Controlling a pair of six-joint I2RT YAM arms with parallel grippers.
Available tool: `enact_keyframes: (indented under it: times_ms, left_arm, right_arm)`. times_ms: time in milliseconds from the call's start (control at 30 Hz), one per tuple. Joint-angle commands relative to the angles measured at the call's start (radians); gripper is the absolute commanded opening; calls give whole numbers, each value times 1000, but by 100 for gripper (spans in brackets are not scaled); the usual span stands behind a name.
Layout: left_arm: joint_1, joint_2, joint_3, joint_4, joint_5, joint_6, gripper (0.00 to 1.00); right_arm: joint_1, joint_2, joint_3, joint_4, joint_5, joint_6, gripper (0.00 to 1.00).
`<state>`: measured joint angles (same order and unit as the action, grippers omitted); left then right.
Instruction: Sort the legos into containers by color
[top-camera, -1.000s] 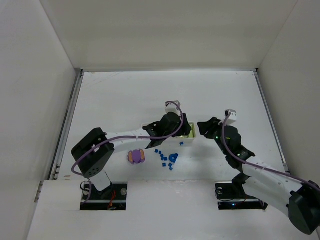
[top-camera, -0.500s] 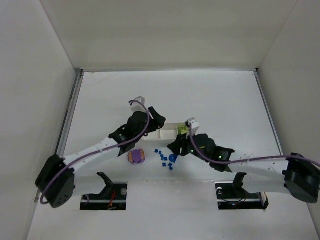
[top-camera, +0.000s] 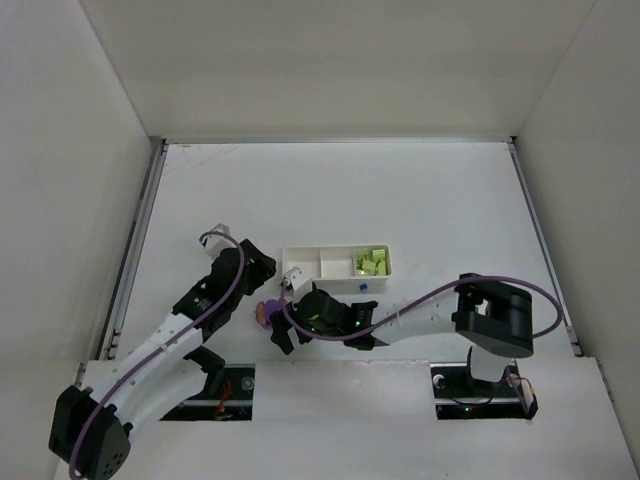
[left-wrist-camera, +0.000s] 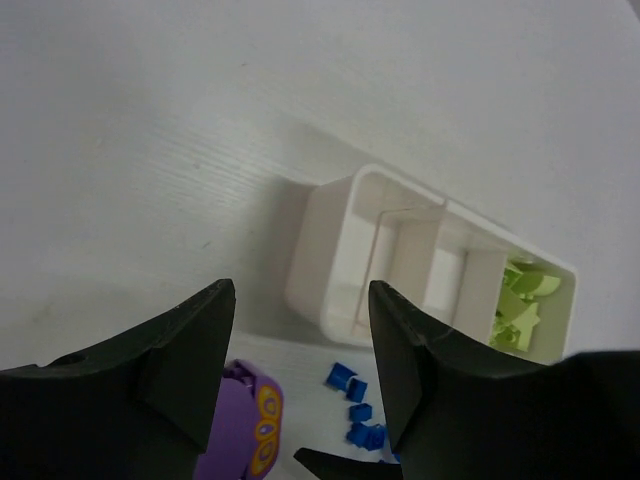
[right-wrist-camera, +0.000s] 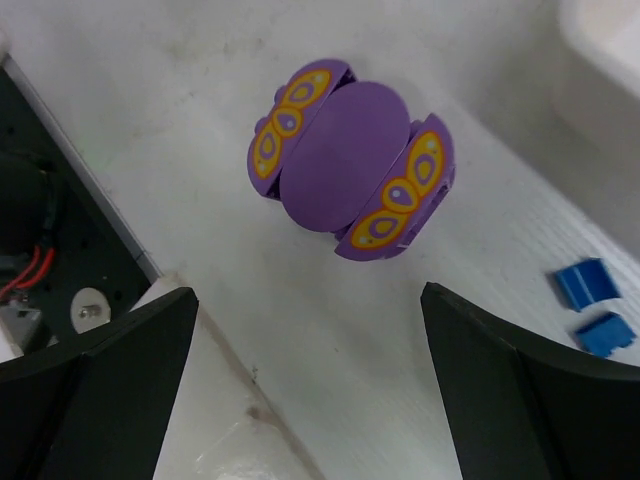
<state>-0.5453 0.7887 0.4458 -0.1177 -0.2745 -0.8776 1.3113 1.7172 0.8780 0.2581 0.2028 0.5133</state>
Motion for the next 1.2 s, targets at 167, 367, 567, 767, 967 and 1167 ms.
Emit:
enact_keyframes:
  times_ms: [167, 367, 567, 767, 967, 1167]
  left_arm:
    - [78, -138, -68, -189, 8, -100, 53]
    - [89, -149, -79, -194, 20, -103, 53]
    - [91, -151, -85, -217, 21, -103, 52]
    - [91, -172, -85, -281, 9, -109, 51]
    - [87, -197, -96, -347, -9, -124, 50]
    - [83, -229, -105, -384, -22, -129, 51]
  right_arm:
    - [12, 108, 160, -115, 96, -56, 93]
    - [7, 148, 205, -184, 159, -68, 75]
    - [10, 189, 237, -206, 171, -82, 60]
    - [10, 217, 263, -212, 219, -85, 54]
    - [16, 245, 274, -184, 250, -85, 45]
    - [33, 242, 269, -154, 288, -102, 35]
